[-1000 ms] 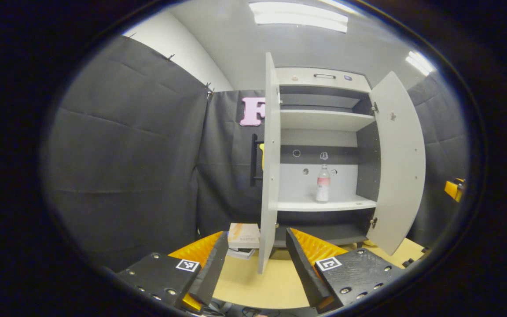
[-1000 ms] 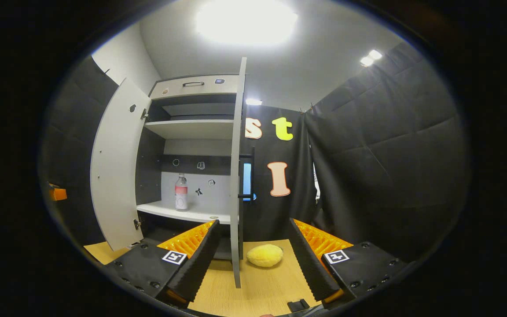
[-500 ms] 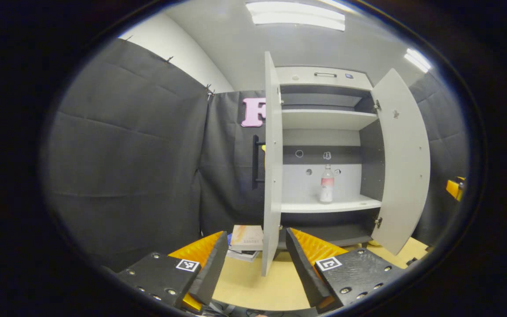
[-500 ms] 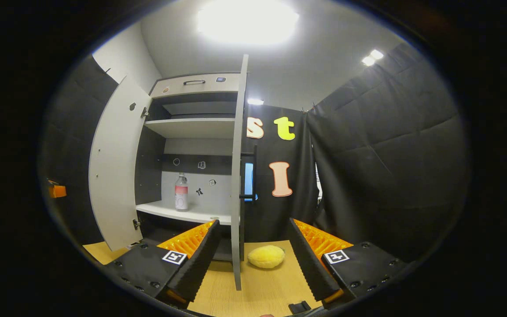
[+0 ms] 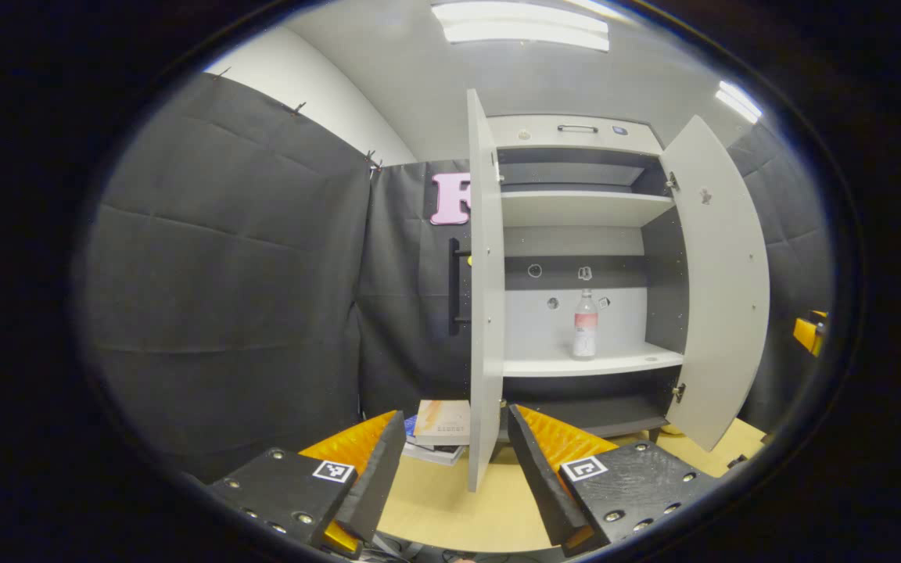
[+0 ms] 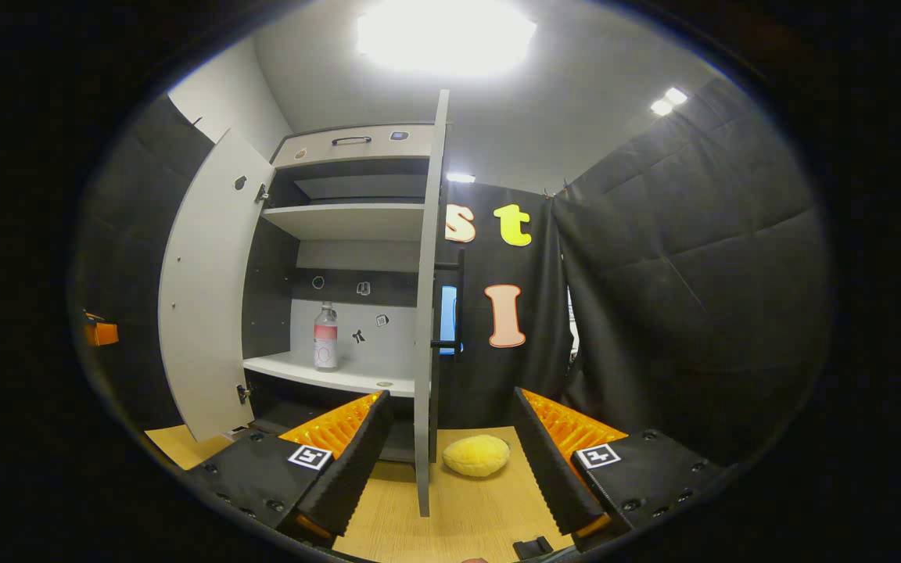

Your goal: Grasp the bottle in the cabinet with the left hand and place it on the coaster, then close the right door with the right hand and the left door with the left hand.

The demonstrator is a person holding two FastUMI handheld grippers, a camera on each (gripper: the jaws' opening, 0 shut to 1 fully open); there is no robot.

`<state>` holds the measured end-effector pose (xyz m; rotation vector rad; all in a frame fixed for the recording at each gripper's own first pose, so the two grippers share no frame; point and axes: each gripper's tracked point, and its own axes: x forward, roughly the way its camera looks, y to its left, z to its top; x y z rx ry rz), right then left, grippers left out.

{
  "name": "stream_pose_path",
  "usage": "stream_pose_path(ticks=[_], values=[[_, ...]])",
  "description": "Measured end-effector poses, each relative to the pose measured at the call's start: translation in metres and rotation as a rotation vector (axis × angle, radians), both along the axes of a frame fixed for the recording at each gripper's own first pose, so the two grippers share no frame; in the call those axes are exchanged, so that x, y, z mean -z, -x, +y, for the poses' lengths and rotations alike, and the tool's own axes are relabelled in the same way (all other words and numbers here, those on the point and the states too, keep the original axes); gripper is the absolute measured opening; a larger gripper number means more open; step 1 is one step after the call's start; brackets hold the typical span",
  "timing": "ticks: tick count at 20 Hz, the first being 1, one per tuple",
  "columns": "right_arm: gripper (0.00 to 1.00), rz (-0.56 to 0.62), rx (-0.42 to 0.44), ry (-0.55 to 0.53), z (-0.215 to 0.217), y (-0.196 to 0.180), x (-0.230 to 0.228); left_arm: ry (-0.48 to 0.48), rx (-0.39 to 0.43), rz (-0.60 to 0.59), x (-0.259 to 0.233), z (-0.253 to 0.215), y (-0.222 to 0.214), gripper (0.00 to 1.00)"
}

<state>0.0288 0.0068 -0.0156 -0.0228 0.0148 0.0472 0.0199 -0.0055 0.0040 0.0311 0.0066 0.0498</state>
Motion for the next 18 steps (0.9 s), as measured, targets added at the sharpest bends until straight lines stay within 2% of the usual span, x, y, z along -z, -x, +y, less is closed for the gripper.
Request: stream_pose_path(ticks=[1,2,3,6,7,8,10,11,12,13,14,16,18], values=[[0.97,0.000,0.001,0.002,-0.001,-0.001,0.001,0.006,0.001,-0.002,-0.001,-0.004,-0.002,0.80],[0.94,0.003,0.000,0.001,-0.004,-0.002,0.003,0.012,0.002,-0.005,-0.003,-0.007,-0.002,0.87],[0.97,0.010,-0.004,-0.003,-0.004,-0.002,0.005,0.012,0.001,-0.005,-0.003,-0.011,-0.002,0.87],[0.98,0.028,-0.020,-0.005,-0.005,-0.005,0.015,-0.004,-0.004,-0.012,-0.005,-0.024,-0.003,0.87],[0.94,0.034,-0.029,0.002,-0.005,-0.005,0.019,-0.011,-0.002,-0.013,-0.006,-0.030,-0.005,0.87],[0.98,0.039,-0.039,0.011,-0.006,-0.005,0.022,-0.021,0.003,-0.014,-0.006,-0.039,-0.005,0.87],[0.98,0.037,-0.067,0.035,-0.005,-0.004,0.027,-0.038,0.017,-0.026,-0.011,-0.056,-0.013,0.87],[0.94,0.030,-0.074,0.046,-0.007,-0.002,0.029,-0.042,0.028,-0.031,-0.013,-0.066,-0.017,0.87],[0.97,0.020,-0.075,0.053,-0.010,-0.001,0.029,-0.042,0.042,-0.035,-0.013,-0.076,-0.023,0.83],[0.94,0.017,-0.072,0.052,-0.013,-0.001,0.031,-0.037,0.057,-0.036,-0.015,-0.087,-0.031,0.80],[0.97,0.027,-0.071,0.049,-0.014,-0.001,0.036,-0.029,0.074,-0.036,-0.015,-0.098,-0.041,0.80],[0.98,0.045,-0.077,0.045,-0.015,-0.001,0.042,-0.016,0.116,-0.037,-0.019,-0.121,-0.062,0.80],[0.94,0.047,-0.063,0.058,-0.021,-0.006,0.046,-0.011,0.163,-0.055,-0.027,-0.141,-0.086,0.80]])
